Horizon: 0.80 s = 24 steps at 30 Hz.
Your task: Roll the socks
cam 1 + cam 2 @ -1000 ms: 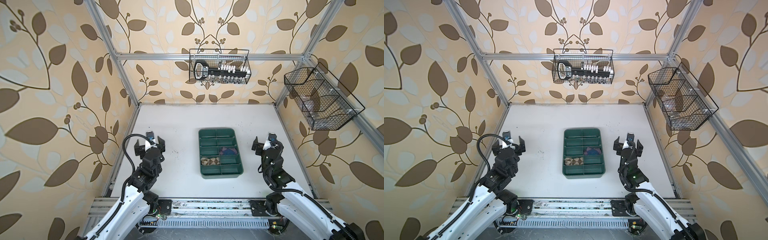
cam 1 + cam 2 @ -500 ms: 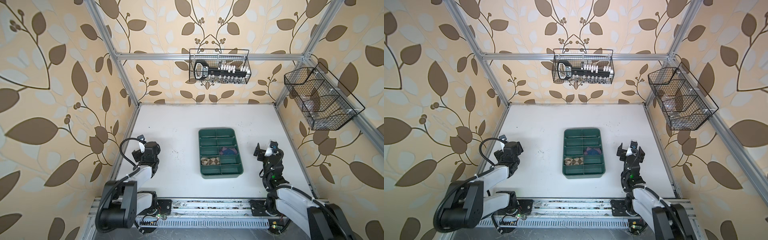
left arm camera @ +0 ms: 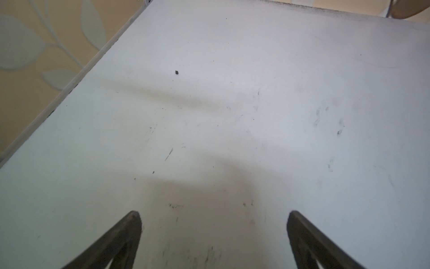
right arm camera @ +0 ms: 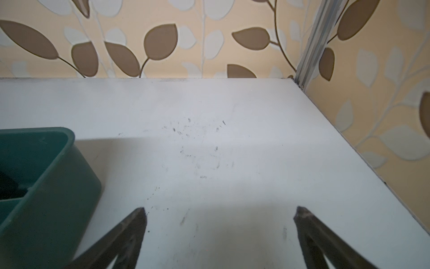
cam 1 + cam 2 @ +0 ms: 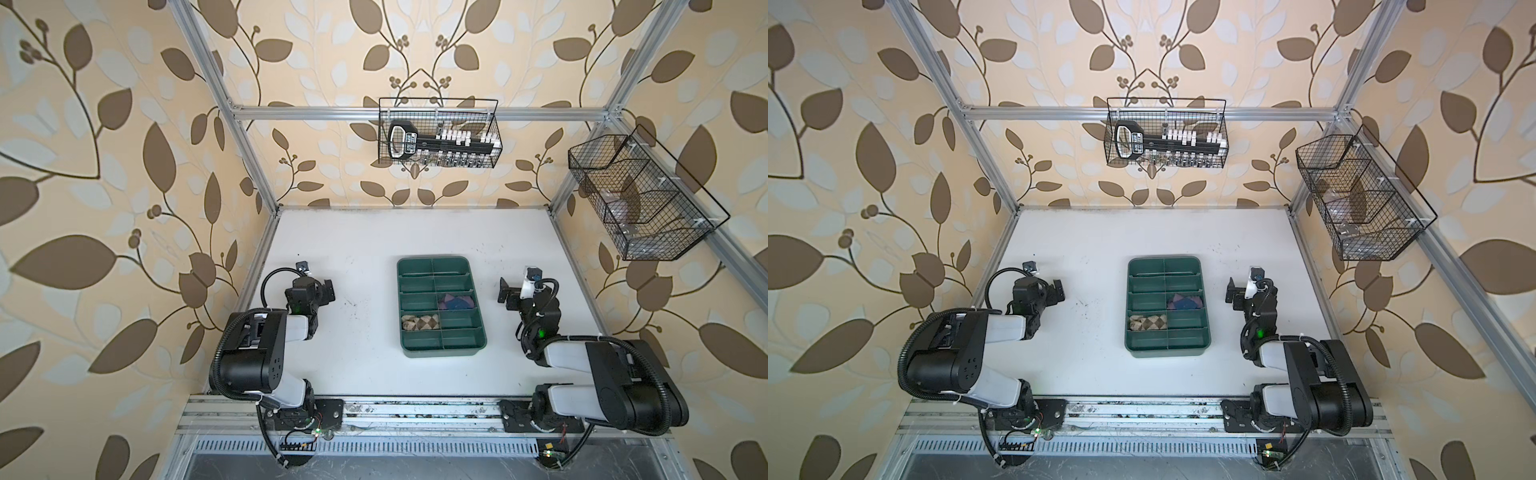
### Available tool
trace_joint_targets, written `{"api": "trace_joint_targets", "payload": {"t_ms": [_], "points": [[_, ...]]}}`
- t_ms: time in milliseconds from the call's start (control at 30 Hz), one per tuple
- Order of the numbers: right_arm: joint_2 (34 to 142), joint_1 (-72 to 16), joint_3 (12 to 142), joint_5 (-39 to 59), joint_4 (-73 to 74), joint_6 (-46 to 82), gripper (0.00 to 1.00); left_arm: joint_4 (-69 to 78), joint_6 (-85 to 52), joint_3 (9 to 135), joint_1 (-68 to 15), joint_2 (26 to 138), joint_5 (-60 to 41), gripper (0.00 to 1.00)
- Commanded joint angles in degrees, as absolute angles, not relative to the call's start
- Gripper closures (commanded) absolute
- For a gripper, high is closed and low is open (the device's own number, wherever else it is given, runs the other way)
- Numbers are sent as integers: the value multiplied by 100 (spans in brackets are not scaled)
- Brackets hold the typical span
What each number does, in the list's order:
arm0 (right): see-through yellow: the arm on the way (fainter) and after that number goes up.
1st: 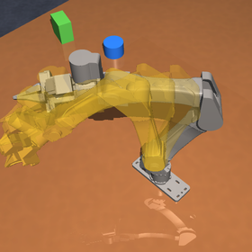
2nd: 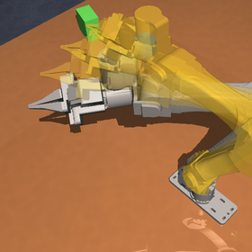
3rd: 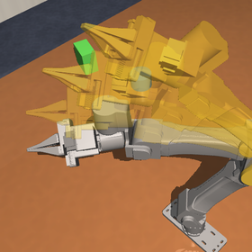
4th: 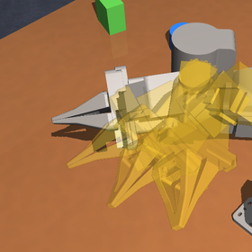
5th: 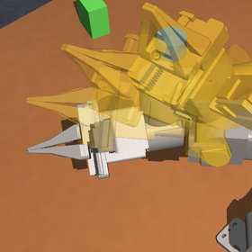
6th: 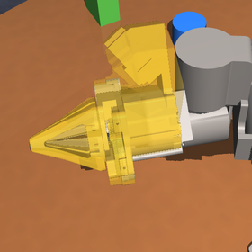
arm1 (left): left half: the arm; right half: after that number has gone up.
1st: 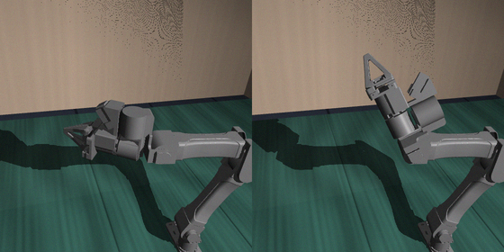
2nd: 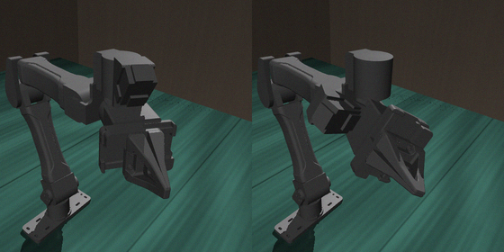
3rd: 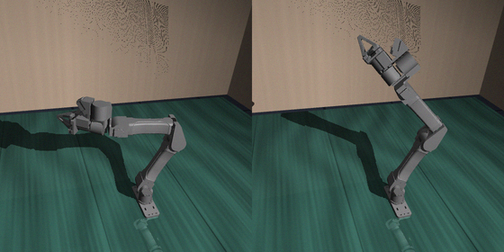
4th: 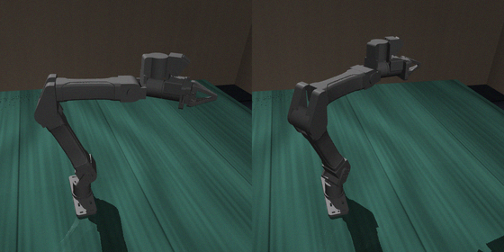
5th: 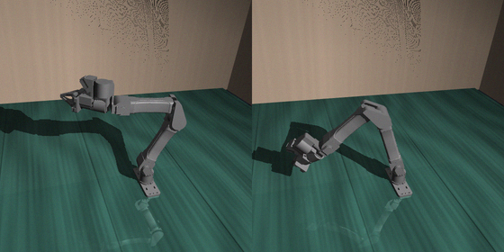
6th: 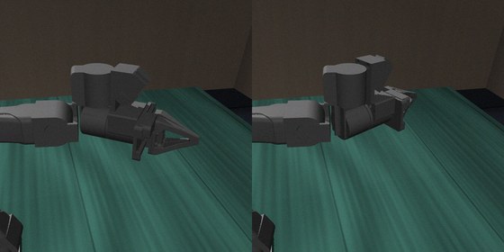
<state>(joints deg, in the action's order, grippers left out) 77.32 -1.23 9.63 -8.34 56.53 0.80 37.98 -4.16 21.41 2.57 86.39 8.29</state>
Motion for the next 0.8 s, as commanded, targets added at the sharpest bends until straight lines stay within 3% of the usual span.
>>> {"api": "trace_joint_targets", "payload": {"t_ms": [0, 767], "points": [[7707, -146, 1028, -724, 5798, 68, 0, 4079, -238, 2300, 211, 8594, 679, 1], [7743, -18, 1134, -457, 5625, 121, 0, 4052, -246, 2321, 211, 8611, 675, 1]]}}
